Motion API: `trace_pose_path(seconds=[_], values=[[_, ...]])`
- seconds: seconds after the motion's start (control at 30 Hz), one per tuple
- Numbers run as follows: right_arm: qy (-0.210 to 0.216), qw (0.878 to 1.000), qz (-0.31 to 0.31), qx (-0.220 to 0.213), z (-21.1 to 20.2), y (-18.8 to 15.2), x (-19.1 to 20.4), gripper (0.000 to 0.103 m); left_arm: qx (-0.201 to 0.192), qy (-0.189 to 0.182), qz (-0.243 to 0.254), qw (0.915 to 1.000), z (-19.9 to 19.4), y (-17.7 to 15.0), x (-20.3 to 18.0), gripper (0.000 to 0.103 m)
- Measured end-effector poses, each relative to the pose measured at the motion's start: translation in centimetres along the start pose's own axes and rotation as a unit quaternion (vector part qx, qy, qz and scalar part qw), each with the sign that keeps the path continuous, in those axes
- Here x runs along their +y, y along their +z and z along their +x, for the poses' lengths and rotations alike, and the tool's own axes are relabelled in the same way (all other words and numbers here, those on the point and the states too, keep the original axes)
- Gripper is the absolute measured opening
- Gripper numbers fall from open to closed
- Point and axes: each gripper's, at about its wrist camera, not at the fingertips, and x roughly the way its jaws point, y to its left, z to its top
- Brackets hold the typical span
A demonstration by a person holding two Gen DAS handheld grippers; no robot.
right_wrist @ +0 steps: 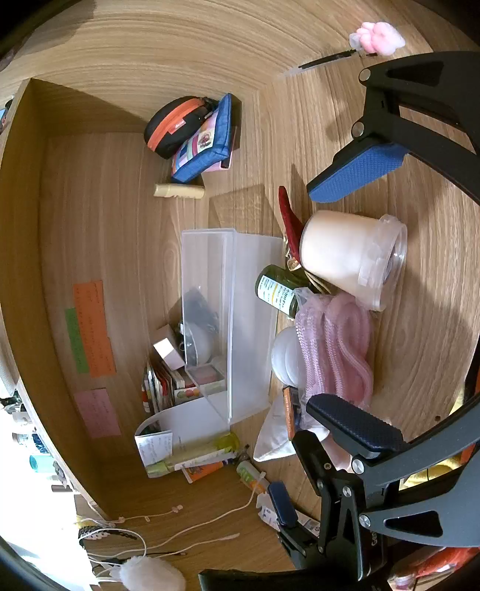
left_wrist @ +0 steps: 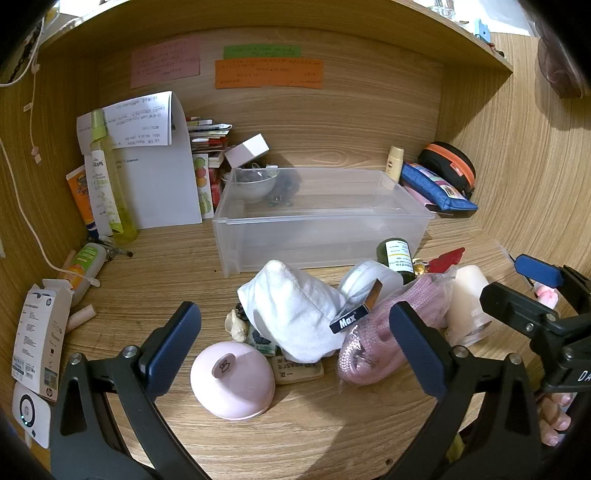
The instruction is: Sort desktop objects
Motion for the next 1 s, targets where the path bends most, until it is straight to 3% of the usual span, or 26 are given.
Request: trace_pose_path(seconds=[1.0], values=[[-0.003,1.0,-0.012,-0.002,-0.25,0.15,0.44,0.103,-0.001,0.003,0.0,1.0,-0.16,0.15,0.35,0.103]])
